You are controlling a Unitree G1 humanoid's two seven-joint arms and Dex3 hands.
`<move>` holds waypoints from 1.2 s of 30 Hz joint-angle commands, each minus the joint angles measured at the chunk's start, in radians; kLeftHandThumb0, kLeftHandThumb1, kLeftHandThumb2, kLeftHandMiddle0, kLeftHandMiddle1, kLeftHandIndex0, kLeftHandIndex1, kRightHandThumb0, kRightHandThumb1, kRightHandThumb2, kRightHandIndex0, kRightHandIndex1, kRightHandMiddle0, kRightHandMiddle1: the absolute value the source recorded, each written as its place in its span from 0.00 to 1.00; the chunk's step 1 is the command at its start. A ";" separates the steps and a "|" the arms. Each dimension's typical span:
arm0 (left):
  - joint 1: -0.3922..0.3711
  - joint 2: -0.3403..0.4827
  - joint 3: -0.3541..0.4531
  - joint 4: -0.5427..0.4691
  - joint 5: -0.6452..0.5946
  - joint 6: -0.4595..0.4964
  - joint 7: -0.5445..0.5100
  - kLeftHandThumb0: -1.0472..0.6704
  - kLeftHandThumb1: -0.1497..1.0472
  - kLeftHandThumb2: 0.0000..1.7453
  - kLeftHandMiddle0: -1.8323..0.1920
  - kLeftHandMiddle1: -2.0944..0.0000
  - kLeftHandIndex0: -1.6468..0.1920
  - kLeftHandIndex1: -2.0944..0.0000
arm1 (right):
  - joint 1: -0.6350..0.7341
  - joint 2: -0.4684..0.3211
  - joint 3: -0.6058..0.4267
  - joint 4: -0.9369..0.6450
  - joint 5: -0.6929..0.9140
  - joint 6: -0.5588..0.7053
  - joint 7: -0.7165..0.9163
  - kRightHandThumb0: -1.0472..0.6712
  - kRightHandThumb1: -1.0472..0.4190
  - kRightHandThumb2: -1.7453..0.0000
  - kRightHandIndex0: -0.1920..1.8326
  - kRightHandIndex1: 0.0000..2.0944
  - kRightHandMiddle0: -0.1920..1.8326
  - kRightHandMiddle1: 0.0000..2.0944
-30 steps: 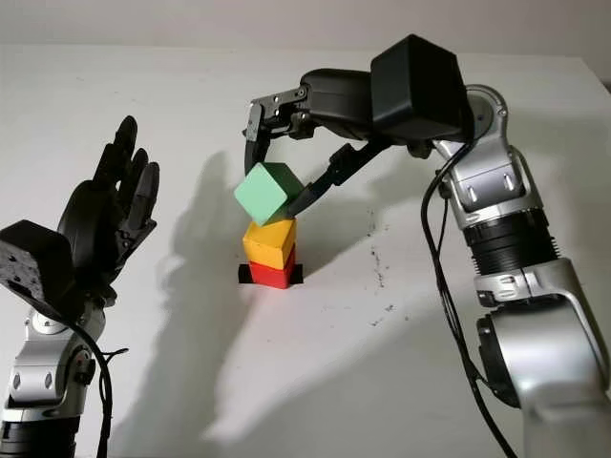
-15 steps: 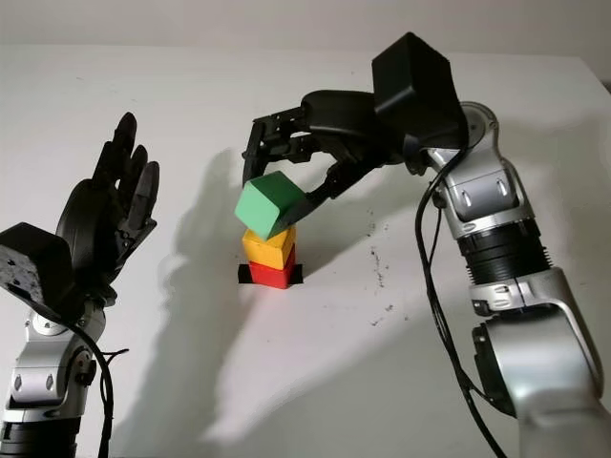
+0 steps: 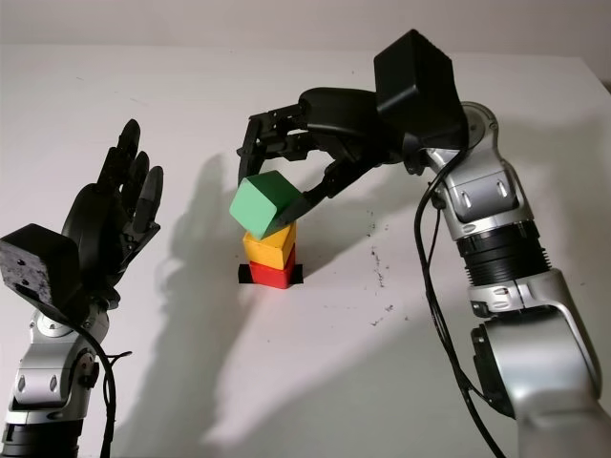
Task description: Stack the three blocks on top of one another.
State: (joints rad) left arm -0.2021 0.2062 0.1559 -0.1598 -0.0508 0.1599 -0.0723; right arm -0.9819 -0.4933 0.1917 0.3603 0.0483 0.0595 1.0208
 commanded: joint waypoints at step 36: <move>0.020 -0.015 0.000 -0.027 -0.008 0.004 0.005 0.24 1.00 0.30 0.96 0.97 0.95 0.97 | -0.008 -0.023 0.015 0.026 -0.119 -0.233 -0.009 0.35 0.09 0.97 0.19 0.03 0.29 0.69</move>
State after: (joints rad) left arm -0.1973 0.1940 0.1549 -0.1624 -0.0578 0.1619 -0.0699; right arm -0.9849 -0.5113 0.2046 0.3908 -0.0736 -0.1634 1.0106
